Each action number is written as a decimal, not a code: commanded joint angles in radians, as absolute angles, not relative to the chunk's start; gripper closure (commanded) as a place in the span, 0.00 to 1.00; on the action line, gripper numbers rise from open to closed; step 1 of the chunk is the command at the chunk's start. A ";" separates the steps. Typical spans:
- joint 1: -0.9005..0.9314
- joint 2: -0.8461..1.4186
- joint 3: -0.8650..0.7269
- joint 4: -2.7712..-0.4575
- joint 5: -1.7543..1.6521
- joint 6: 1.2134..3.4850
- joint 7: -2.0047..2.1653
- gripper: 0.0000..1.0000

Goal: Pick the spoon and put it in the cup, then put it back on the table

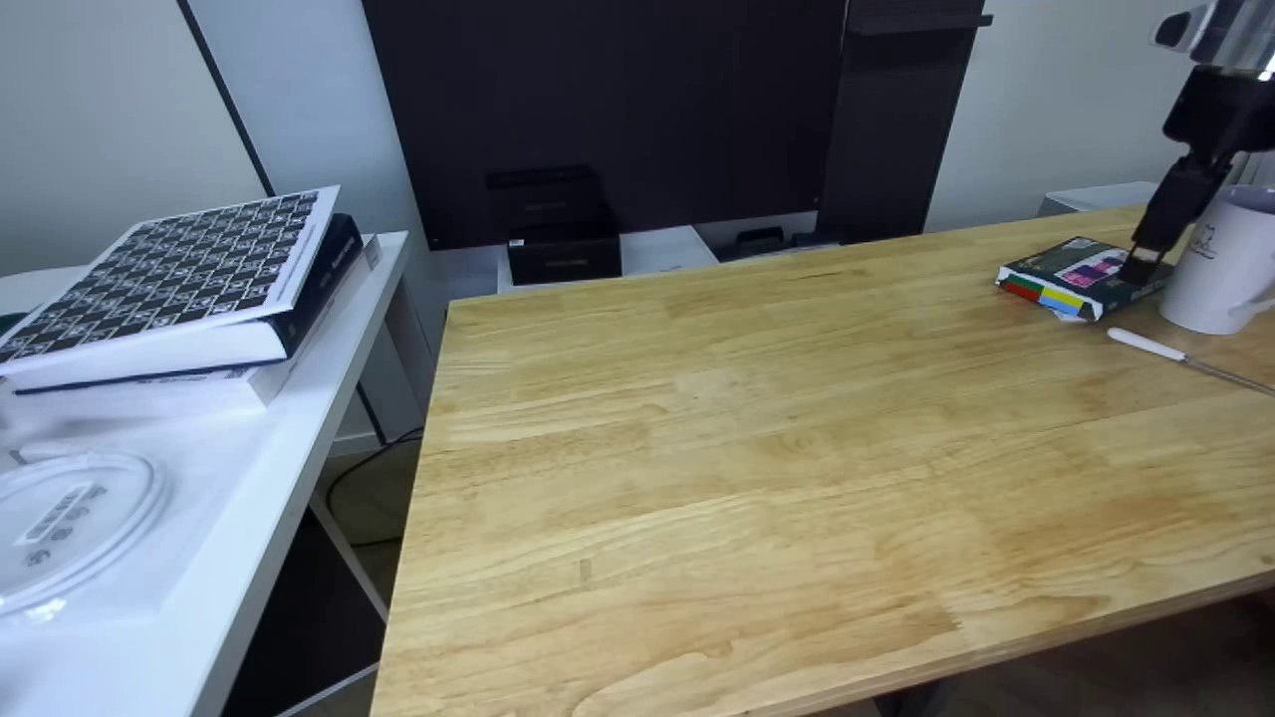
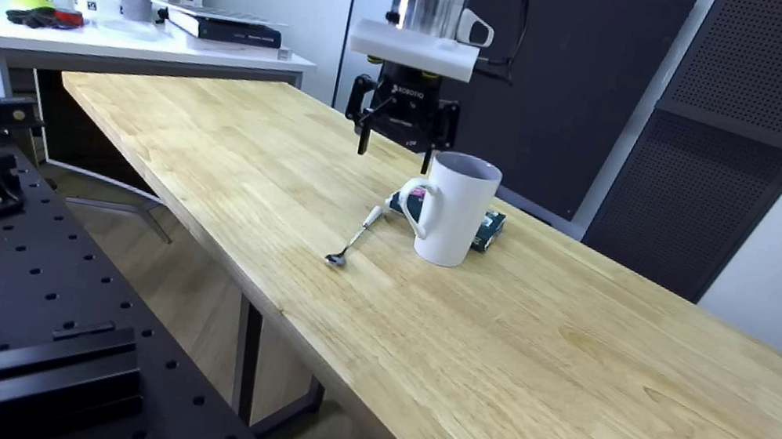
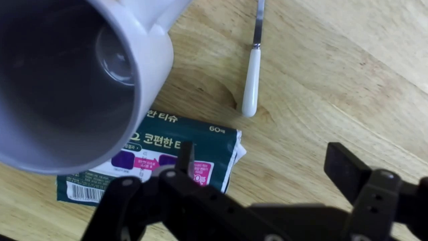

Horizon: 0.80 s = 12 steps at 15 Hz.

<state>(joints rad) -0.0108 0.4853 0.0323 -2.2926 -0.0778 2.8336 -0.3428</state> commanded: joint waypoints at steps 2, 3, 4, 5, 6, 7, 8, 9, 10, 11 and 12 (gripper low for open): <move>-0.019 0.562 0.026 -2.231 -0.096 2.854 -0.286 0.00; -0.020 0.574 0.026 -2.222 -0.095 2.855 -0.284 0.00; -0.017 0.587 0.022 -2.214 -0.098 2.860 -0.278 0.00; -0.019 0.598 0.023 -2.205 -0.097 2.863 -0.277 0.00; -0.013 0.611 0.019 -2.196 -0.099 2.868 -0.269 0.00; -0.011 0.622 0.018 -2.187 -0.100 2.866 -0.265 0.00; -0.007 0.632 0.016 -2.177 -0.103 2.863 -0.262 0.00; -0.001 0.641 0.013 -2.169 -0.106 2.857 -0.256 0.00; 0.008 0.648 0.008 -2.160 -0.108 2.847 -0.247 0.00; 0.016 0.657 0.004 -2.151 -0.109 2.843 -0.237 0.00; 0.020 0.664 0.002 -2.143 -0.108 2.833 -0.229 0.00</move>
<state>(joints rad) -0.0039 0.6321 0.0187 -2.1876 -0.0833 2.8561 -0.2944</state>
